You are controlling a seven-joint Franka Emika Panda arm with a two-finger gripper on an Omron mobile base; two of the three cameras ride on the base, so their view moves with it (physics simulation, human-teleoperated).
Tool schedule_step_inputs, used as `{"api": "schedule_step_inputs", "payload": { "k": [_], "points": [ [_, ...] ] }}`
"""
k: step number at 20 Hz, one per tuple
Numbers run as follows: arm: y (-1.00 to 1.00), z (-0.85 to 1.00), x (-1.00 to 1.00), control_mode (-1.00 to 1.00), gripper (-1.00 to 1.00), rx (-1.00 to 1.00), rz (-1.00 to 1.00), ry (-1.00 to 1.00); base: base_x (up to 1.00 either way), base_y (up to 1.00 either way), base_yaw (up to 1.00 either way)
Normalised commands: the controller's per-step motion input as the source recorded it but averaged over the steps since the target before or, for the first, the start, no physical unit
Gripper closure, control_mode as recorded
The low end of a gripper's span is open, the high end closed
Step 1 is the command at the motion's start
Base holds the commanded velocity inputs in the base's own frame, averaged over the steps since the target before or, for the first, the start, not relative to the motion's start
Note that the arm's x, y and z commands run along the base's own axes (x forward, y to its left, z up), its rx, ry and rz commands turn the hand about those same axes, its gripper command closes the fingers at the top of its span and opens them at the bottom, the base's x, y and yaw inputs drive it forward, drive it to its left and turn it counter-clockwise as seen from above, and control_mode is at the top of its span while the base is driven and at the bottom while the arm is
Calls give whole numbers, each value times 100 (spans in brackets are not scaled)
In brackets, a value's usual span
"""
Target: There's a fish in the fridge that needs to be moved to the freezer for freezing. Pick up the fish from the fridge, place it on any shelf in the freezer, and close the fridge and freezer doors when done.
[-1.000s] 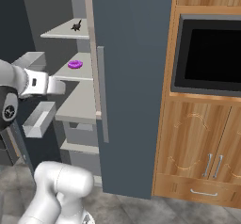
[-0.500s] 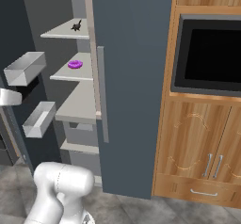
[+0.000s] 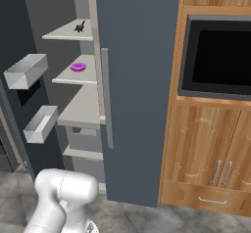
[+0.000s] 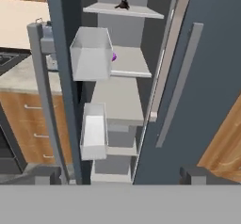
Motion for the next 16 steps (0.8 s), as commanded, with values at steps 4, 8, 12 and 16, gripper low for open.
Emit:
{"api": "schedule_step_inputs", "payload": {
  "k": [4, 8, 12, 16],
  "points": [
    [100, -38, 2, -100, -100, 0, 0, -3, 0, 0, 0],
    [91, -39, 10, -100, -100, 0, 0, -4, 0, 0, 0],
    [64, -38, 37, -100, -100, 0, 0, -10, 0, 0, 0],
    [45, -36, 61, -100, -100, 0, 1, -22, 0, 0, 0]
  ]
}}
